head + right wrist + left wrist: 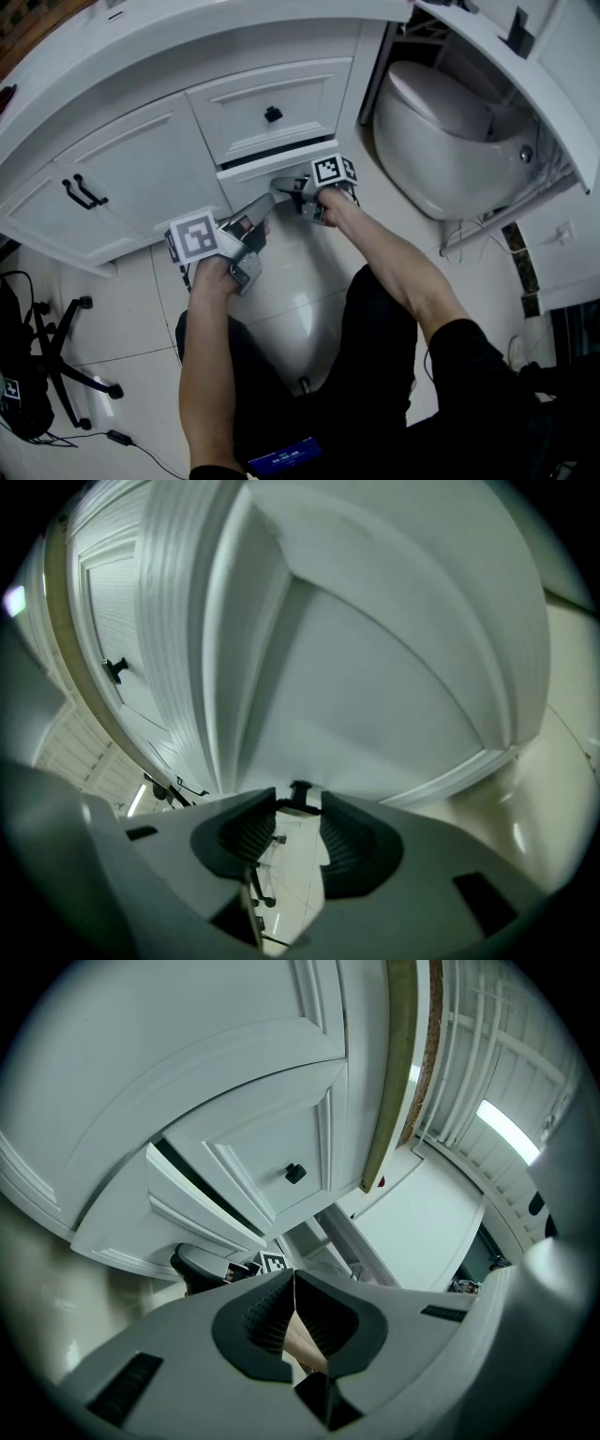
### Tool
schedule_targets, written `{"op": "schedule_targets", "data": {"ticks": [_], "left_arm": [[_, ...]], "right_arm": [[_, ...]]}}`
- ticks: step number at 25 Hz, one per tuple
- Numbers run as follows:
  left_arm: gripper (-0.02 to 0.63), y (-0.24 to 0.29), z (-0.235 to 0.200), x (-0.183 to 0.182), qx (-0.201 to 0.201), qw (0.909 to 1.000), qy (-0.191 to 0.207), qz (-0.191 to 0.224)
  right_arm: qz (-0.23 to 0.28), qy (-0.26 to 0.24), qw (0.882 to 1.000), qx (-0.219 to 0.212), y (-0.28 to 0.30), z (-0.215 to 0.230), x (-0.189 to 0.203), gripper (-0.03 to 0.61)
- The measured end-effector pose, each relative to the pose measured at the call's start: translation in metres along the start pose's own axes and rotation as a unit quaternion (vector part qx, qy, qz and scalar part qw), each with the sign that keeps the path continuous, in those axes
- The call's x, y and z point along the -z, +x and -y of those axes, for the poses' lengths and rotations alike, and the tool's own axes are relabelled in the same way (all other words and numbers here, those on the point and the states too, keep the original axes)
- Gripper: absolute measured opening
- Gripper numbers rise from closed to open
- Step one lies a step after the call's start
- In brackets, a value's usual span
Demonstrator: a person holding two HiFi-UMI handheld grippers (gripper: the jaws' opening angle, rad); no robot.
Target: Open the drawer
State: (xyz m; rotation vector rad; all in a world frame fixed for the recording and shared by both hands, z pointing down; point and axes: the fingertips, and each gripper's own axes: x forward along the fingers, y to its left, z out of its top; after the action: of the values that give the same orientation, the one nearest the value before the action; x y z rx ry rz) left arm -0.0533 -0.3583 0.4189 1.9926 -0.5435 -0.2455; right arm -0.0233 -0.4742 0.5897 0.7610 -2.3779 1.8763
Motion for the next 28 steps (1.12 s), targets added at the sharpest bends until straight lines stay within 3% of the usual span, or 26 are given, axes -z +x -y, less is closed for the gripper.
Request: {"op": "schedule_targets", "data": {"ticks": [14,28], "left_arm": [[-0.009,-0.006,0.014,0.014,-0.002,0.9999,0.014,0.000],[-0.009,-0.010,0.024,0.023,-0.001,1.0000,0.003,0.002]], "right_arm": [[-0.016,-0.012,1.000,0.013,-0.009,0.001,0.015,0.172],[-0.036,-0.023,0.999,0.023,-0.016,-0.002,0.031,0.172]]}}
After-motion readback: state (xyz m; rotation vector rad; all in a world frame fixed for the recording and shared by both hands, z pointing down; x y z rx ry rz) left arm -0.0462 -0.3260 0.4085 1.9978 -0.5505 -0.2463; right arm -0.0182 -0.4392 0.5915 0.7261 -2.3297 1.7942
